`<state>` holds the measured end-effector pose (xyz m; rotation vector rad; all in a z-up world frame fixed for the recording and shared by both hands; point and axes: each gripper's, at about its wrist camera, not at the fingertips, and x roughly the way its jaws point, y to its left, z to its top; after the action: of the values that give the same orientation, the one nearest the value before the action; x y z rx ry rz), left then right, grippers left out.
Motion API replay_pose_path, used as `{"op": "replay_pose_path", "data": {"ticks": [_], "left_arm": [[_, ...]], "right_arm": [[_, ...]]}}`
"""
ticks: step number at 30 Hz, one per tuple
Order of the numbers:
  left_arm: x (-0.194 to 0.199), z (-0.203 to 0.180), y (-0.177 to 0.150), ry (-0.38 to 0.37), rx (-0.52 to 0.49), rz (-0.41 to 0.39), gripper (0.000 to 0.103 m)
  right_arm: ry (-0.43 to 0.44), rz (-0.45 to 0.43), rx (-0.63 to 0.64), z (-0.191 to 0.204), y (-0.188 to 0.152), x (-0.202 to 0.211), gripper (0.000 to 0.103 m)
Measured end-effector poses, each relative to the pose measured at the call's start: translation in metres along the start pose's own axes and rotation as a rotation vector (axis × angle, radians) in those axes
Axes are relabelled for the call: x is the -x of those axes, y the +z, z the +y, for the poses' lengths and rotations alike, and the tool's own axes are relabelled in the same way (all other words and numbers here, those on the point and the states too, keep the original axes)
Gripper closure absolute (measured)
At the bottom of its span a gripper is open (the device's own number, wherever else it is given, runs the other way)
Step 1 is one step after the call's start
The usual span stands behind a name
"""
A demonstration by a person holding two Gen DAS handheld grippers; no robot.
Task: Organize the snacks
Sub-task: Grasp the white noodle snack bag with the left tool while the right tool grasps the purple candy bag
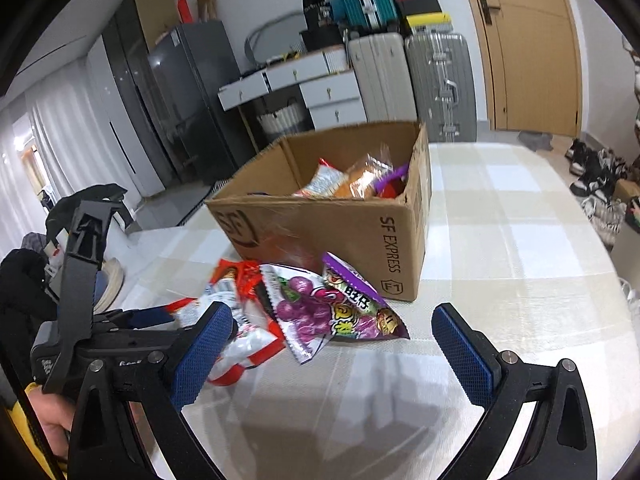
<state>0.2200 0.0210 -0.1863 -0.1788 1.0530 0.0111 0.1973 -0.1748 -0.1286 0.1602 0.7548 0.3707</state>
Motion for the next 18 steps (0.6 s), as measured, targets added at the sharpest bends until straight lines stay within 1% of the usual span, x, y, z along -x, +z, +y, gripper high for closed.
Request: {"op": "replay_pose_path", "data": {"ticks": [3, 4, 5, 6, 8, 10, 13, 15, 16, 17, 18], "left_arm": [[-0.008, 0.0, 0.003, -0.042, 0.006, 0.005, 0.004], [-0.01, 0.001, 0.003, -0.053, 0.008, 0.005, 0.008], [-0.01, 0.003, 0.004, -0.075, 0.016, 0.001, 0.016], [-0.01, 0.005, 0.004, -0.093, 0.021, -0.002, 0.02], [-0.01, 0.009, 0.005, -0.112, 0.032, -0.002, 0.027], [-0.01, 0.013, 0.006, -0.145, 0.034, 0.003, 0.036], [-0.006, 0.017, 0.006, -0.147, 0.017, -0.001, 0.038], [-0.002, 0.021, 0.004, -0.15, 0.008, -0.002, 0.038], [-0.001, 0.025, 0.002, -0.159, 0.014, 0.001, 0.039], [0.001, 0.028, 0.002, -0.169, 0.019, 0.006, 0.039], [0.002, 0.031, 0.0, -0.171, 0.02, 0.006, 0.04]], "right_arm": [[0.011, 0.04, -0.001, -0.005, 0.003, -0.018, 0.001], [0.014, 0.044, 0.003, -0.006, 0.004, -0.021, 0.001], [0.013, 0.053, 0.013, -0.006, 0.005, -0.027, 0.001], [0.011, 0.06, 0.018, -0.007, 0.005, -0.031, 0.001], [0.011, 0.078, 0.02, -0.009, 0.005, -0.039, 0.001], [0.017, 0.104, 0.016, -0.011, 0.005, -0.049, 0.002], [0.011, 0.116, 0.021, -0.014, 0.007, -0.058, 0.002], [0.023, 0.132, 0.011, -0.014, 0.007, -0.065, 0.004], [0.027, 0.14, 0.012, -0.013, 0.006, -0.068, 0.009], [0.028, 0.151, 0.014, -0.012, 0.006, -0.072, 0.016], [0.028, 0.165, 0.015, -0.011, 0.005, -0.077, 0.018]]}}
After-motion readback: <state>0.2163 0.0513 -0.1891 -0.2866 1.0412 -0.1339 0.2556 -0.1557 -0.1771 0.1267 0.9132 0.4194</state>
